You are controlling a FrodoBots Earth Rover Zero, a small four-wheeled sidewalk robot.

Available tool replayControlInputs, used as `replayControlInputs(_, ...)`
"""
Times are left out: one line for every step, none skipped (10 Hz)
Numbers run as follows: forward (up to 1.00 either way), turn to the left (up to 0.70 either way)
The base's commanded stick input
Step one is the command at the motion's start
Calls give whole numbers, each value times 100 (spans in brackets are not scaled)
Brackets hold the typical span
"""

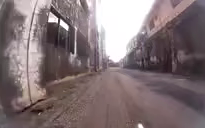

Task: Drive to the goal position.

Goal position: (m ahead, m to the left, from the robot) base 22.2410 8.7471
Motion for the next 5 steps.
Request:
replayControlInputs(100, -13)
replayControlInputs(100, 1)
replayControlInputs(100, 1)
replayControlInputs(100, 1)
replayControlInputs(100, 1)
